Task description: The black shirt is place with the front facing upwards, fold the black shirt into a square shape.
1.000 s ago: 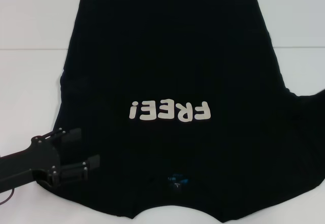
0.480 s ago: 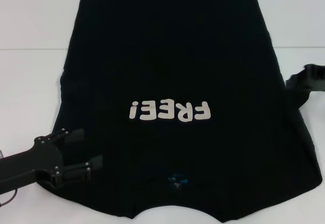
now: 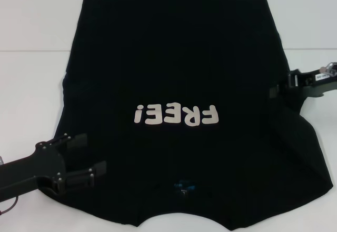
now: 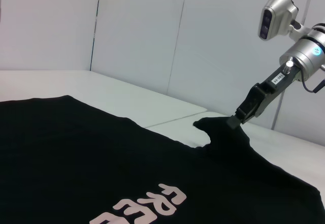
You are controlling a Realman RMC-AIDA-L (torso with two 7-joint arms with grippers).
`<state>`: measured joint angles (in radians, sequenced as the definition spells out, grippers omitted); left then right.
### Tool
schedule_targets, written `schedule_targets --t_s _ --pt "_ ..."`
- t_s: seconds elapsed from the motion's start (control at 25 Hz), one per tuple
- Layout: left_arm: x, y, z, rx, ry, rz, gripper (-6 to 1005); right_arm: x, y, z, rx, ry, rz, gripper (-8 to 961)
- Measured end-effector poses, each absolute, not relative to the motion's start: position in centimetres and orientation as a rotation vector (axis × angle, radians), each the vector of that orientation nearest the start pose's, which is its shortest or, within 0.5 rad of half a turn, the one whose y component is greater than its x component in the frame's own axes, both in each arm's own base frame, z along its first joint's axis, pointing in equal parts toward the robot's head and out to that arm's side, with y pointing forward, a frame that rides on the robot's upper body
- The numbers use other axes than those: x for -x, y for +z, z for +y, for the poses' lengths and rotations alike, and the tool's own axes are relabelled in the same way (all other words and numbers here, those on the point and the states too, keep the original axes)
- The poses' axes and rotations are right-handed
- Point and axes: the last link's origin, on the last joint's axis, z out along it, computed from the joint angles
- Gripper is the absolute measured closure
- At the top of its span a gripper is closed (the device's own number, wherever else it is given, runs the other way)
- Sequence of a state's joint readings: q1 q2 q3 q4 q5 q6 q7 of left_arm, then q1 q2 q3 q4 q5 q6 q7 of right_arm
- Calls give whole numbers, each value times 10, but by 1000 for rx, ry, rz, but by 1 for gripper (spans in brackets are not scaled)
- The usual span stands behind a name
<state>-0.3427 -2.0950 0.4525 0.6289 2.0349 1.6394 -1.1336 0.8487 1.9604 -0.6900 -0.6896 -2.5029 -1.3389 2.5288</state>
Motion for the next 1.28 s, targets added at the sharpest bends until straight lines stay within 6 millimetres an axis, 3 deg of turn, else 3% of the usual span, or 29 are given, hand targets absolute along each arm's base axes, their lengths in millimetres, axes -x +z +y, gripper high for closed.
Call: schedule_targets --t_s 0.64,0.88,1.08,1.28 --pt "327 12 270 2496 -748 -661 163 -234 32 425 2292 210 1565 801" --pt "330 15 272 2439 -786 -754 166 -238 35 417 2337 339 1535 678" --pt "335 31 276 2372 -862 -983 169 -254 40 393 2447 525 1357 575" --pt "337 54 269 2364 -939 -1184 171 -279 27 345 2563 679 1004 386"
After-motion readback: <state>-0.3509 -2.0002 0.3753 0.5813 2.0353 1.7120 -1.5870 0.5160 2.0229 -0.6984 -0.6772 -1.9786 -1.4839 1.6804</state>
